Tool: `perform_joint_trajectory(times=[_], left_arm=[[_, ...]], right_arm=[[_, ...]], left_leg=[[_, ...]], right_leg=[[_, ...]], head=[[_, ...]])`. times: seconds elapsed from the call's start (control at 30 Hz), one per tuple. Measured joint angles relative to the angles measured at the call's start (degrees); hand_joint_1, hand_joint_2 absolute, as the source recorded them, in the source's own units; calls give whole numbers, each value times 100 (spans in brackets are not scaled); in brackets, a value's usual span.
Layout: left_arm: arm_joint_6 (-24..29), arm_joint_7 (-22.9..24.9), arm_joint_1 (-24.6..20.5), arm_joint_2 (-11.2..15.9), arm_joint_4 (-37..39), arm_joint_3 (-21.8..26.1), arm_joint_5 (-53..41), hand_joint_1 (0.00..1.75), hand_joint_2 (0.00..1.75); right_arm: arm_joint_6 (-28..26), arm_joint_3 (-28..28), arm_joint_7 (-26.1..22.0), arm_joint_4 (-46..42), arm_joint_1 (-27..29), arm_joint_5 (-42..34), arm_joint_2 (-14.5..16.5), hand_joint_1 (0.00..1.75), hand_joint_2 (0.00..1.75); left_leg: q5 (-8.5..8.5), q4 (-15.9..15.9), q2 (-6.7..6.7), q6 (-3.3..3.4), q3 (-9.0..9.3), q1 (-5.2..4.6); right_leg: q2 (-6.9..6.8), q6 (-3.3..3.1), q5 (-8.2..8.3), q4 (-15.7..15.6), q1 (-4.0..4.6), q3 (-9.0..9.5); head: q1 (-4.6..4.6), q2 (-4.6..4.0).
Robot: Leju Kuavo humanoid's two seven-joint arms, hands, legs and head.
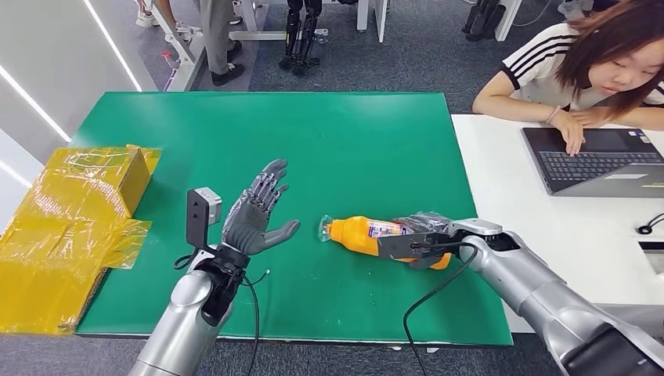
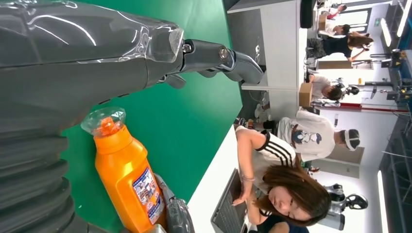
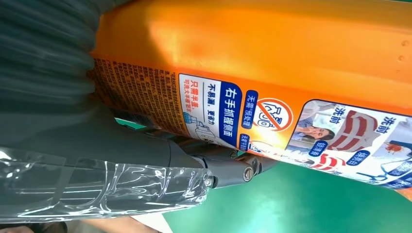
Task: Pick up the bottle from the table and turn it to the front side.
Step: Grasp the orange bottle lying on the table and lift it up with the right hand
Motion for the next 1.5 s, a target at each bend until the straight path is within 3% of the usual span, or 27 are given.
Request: perform_joint_trajectory(times=[0.2,0.3,0.43,0.53,0.63,0.87,1.17,1.3,1.5], left_arm=[[60,-65,30,16,0,20,-38,0,175],[140,-103,47,15,0,43,-99,0,175],[361,-209,103,32,-1,102,-246,0,175],[495,-296,176,69,-4,140,-329,0,175],[532,-314,225,109,-4,168,-353,0,175],[607,-358,261,139,-6,197,-418,0,175],[816,-384,310,197,-101,247,-600,0,175],[575,-170,96,241,-89,241,-587,0,175],[-20,290,-844,165,334,177,-243,0,175]], right_arm=[[-421,2,-209,68,38,-204,6,175,175],[-663,-167,-547,44,197,-681,39,175,175],[-1067,-939,-1401,-246,836,-1881,138,175,175],[-1359,-1556,-1787,-614,1486,-2283,233,175,175],[-1435,-1984,-1863,-892,1935,-2327,292,175,175],[-1477,-2493,-1942,-1229,2346,-2498,397,175,175],[-2256,-3412,-2275,-2126,3417,-2995,864,175,175],[-2485,-3509,-2431,-2310,3446,-2941,1006,175,175],[-2749,-3200,-2464,-2305,2747,-2606,1441,175,175]], left_leg=[[0,0,-3,0,-3,0],[0,0,-6,0,-4,1],[-1,-2,-14,1,-8,1],[-2,-4,-26,1,-16,1],[-2,-5,-29,1,-26,1],[-1,-2,-26,1,-25,1],[-2,-9,-26,1,-30,1],[2,-9,-22,-3,-30,1],[28,-8,-11,-9,-29,2]], right_leg=[[-1,0,0,0,0,-2],[-5,0,-1,0,1,-3],[-13,1,-6,0,2,-4],[-25,-2,-11,-1,2,-7],[-28,-2,-11,0,2,-16],[-27,-2,-10,-1,1,-17],[-25,-3,-13,-1,2,-25],[-21,-4,-9,0,2,-25],[-10,-9,16,4,2,-32]], head=[[0,0],[0,0],[-1,0],[-1,-1],[0,-1],[0,1],[-1,1],[0,0],[-1,-1]])
